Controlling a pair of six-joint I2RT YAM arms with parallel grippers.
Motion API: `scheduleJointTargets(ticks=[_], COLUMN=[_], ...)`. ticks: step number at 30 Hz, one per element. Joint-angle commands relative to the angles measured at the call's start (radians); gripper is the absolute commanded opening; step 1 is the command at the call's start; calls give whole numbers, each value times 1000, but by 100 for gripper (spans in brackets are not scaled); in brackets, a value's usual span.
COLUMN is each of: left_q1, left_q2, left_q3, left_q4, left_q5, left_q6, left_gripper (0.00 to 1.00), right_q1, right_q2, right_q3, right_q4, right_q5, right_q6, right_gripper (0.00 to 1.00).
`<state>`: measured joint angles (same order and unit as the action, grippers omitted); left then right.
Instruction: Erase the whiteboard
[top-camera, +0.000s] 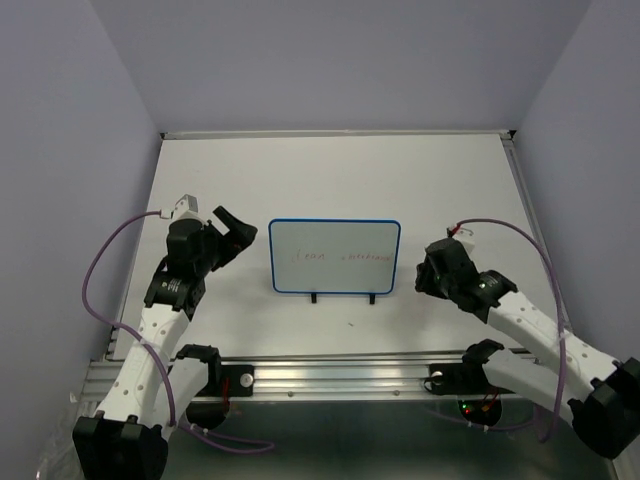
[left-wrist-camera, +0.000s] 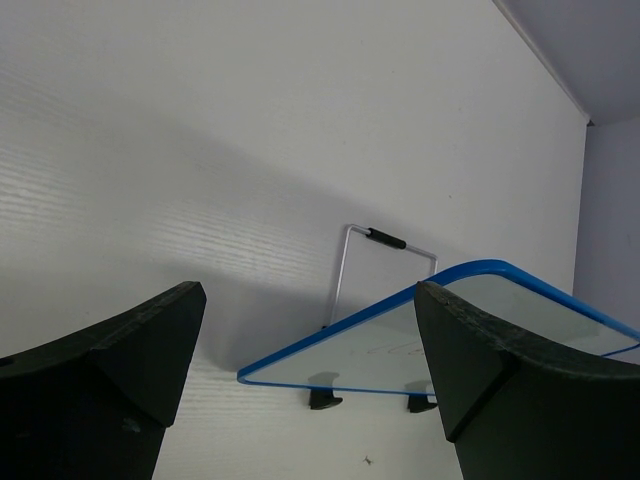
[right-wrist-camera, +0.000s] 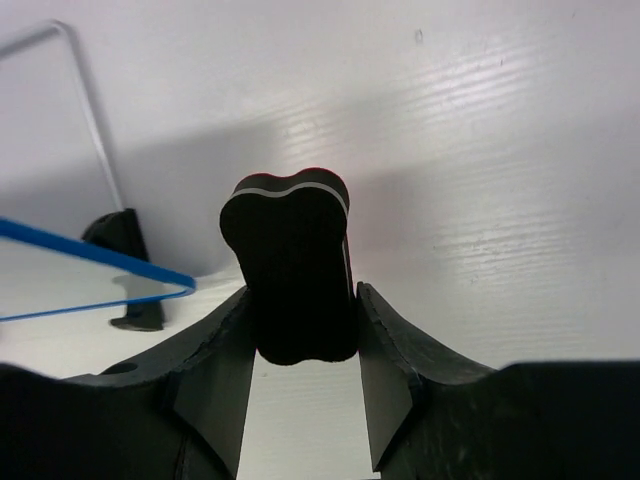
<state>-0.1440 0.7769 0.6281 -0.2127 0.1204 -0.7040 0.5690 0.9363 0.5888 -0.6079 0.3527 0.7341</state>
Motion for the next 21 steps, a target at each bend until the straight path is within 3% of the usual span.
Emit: scheduleJointTargets(ticks=[1, 3, 7, 11, 14, 19, 21], left_q1=[-2, -3, -3, -3, -3, -3, -3], left_q2=[-5, -1, 19, 19, 27, 33, 38], left_q3=[-22, -18, 2, 5, 10, 10, 9], left_q4=[49, 55, 50, 49, 49, 58, 64], left_q5=[15, 25, 35, 36, 42, 47, 56], left_q6=[-17, -12, -5, -6, -8, -2, 0], left_gripper=[99, 99, 99, 99, 99, 99, 99], right_q1=[2, 2, 2, 130, 372, 603, 666], right_q2=[-120, -183, -177, -88, -9, 247, 373], right_q3=[75, 91, 160, 200, 235, 322, 341], right_q4=[40, 89, 178, 259, 273, 289, 336], right_q5=[14, -39, -214, -244, -36, 282, 402], right_q6=[-117, -265, -390, -487, -564, -634, -654], right_gripper=[20, 20, 20, 22, 19, 19, 7])
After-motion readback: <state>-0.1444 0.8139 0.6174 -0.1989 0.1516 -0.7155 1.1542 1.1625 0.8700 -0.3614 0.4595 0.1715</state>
